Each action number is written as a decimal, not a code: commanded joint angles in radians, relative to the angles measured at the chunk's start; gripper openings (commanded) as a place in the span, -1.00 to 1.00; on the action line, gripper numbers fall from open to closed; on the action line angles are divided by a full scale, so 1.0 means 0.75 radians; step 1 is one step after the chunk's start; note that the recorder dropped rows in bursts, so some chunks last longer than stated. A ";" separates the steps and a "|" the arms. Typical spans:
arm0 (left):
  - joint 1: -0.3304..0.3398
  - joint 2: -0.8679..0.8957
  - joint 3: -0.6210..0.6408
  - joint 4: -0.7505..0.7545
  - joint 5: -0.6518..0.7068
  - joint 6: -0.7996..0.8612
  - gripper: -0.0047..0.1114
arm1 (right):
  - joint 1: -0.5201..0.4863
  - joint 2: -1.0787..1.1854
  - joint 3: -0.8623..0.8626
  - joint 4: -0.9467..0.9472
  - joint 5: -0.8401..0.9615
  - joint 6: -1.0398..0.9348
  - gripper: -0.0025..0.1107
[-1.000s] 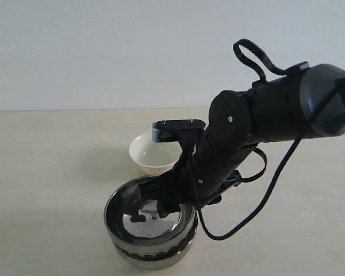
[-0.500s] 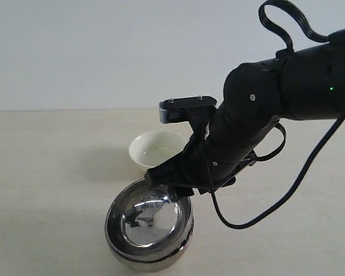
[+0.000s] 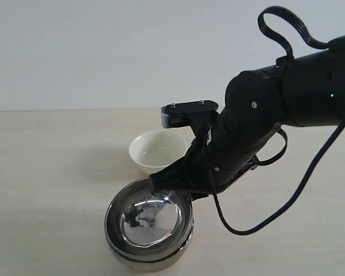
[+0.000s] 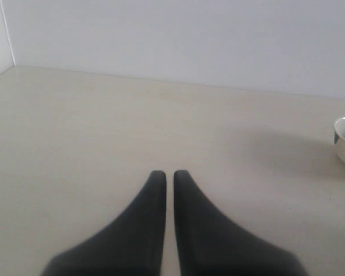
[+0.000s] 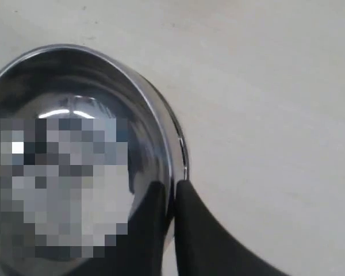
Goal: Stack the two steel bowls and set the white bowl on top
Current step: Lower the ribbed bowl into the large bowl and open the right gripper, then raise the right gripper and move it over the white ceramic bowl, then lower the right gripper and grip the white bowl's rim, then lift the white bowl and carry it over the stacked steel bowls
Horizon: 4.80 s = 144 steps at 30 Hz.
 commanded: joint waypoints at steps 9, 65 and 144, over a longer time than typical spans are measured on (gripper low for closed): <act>0.004 -0.002 0.004 0.002 -0.002 -0.010 -0.84 | 0.001 -0.016 0.080 -0.007 -0.121 -0.012 -0.96; 0.004 -0.002 0.004 0.002 -0.002 -0.010 -0.84 | -0.078 -0.021 -0.196 -0.903 -0.102 0.782 -0.05; 0.004 -0.002 0.004 0.002 -0.002 -0.010 -0.84 | -0.198 0.407 -0.401 -0.415 -0.472 0.617 -0.96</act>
